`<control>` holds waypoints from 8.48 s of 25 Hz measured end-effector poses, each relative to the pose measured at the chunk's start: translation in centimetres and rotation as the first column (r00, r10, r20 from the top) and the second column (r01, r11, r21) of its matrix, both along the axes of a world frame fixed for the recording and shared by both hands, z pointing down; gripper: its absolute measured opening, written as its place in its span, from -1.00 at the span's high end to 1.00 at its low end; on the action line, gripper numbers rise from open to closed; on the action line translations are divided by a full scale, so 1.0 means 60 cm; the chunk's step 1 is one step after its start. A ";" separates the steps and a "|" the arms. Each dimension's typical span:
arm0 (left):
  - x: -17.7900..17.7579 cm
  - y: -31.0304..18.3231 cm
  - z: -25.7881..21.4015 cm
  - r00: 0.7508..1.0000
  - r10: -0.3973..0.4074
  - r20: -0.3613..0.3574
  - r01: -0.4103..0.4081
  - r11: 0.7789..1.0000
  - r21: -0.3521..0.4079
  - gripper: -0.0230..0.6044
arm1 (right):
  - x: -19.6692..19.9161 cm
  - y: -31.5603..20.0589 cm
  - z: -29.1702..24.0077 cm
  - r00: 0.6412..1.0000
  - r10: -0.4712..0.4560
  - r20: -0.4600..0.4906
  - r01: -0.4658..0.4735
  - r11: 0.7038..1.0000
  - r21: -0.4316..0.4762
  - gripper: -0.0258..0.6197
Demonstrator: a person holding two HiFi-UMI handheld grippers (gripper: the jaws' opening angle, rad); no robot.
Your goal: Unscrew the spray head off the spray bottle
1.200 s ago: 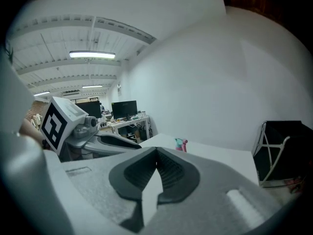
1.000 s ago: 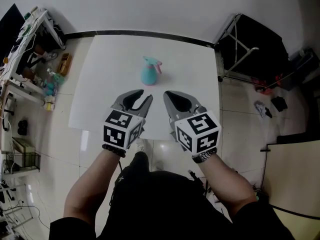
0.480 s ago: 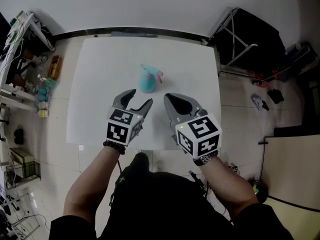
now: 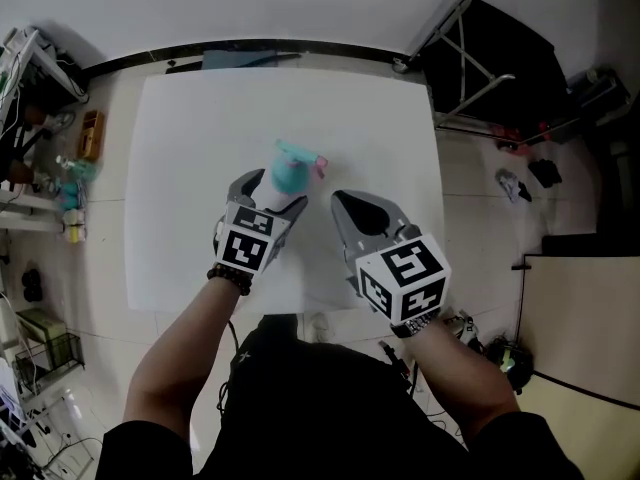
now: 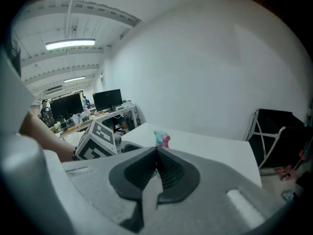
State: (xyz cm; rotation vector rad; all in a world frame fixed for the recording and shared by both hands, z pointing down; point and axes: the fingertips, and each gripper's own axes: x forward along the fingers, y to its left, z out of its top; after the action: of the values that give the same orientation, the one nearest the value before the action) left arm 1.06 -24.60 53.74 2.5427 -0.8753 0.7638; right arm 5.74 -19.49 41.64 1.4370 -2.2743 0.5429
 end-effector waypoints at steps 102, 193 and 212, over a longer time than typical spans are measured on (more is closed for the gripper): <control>-0.008 0.214 0.005 0.623 0.571 0.535 -0.506 0.815 -0.282 -0.30 | -0.042 0.148 0.065 -0.144 -0.652 -0.745 0.947 0.127 -0.295 0.54; -0.043 0.102 0.003 0.616 0.214 0.758 -0.348 0.937 0.018 -0.30 | -0.002 0.067 0.039 0.623 -0.758 -0.193 0.655 0.640 -0.402 0.55; -0.082 0.082 0.059 0.748 0.186 0.637 -0.180 0.981 -0.076 -0.31 | 0.066 0.059 -0.028 0.676 -0.726 -0.122 0.662 0.672 -0.331 0.54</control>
State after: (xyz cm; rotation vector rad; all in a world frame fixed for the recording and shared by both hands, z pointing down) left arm -3.86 -19.66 57.26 2.3846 -0.7940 1.7705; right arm 9.73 -15.95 39.98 0.3809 -2.2144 0.3592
